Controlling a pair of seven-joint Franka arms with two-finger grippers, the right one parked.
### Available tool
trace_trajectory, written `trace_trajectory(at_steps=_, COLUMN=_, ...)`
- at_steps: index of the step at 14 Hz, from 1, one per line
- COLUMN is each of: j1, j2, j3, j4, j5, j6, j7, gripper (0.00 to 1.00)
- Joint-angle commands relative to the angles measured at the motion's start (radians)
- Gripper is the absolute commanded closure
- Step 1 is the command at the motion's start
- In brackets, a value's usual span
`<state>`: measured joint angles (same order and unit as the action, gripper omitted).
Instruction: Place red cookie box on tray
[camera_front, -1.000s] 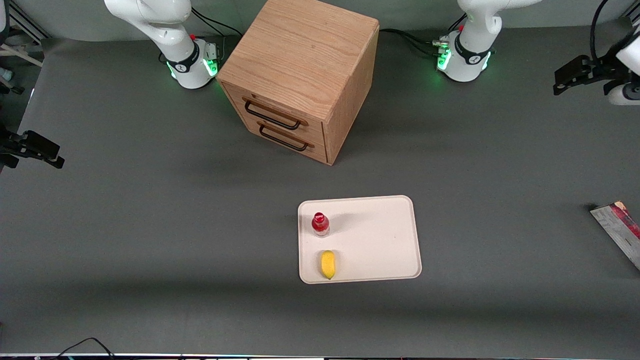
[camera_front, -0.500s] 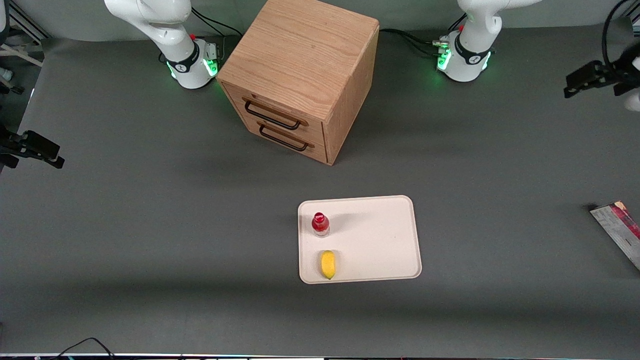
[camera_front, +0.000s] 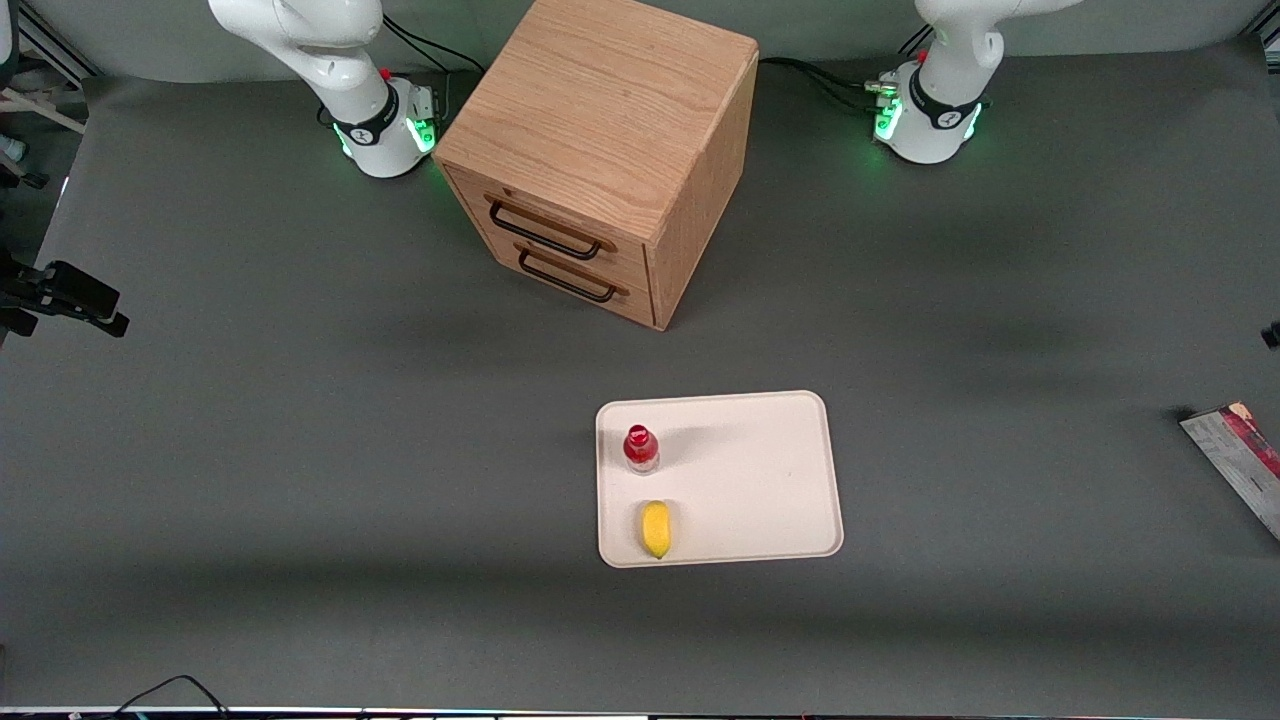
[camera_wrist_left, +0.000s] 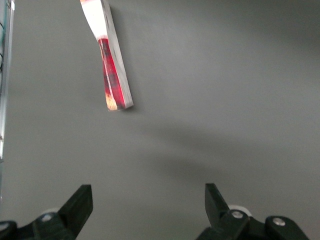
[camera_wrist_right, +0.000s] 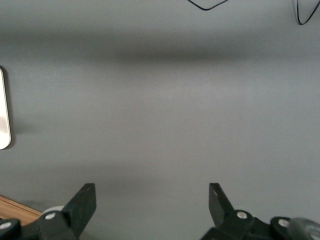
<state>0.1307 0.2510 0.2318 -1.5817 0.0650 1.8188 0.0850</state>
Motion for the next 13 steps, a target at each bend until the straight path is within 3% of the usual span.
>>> trace_trajectory(at_steps=1, j1=0.003, j2=0.199, j3=0.035, j4=0.153, j5=-0.022, j6=0.107, j7=0.073, gripper=0.0)
trace_trajectory(at_steps=3, j1=0.021, j2=0.354, j3=0.064, j4=0.23, j5=-0.045, j6=0.245, j7=0.134, gripper=0.0)
trace_trajectory(at_steps=5, j1=0.041, j2=0.465, j3=0.07, j4=0.247, j5=-0.114, j6=0.397, j7=0.205, gripper=0.0)
trace_trajectory(at_steps=9, j1=0.087, j2=0.582, j3=0.084, j4=0.247, j5=-0.136, j6=0.531, j7=0.352, gripper=0.0)
trace_trajectory(at_steps=12, j1=0.106, j2=0.634, j3=0.096, j4=0.247, j5=-0.209, j6=0.579, j7=0.452, gripper=0.0)
trace_trajectory(at_steps=13, j1=0.106, j2=0.64, j3=0.107, j4=0.246, j5=-0.212, j6=0.579, j7=0.467, gripper=0.11)
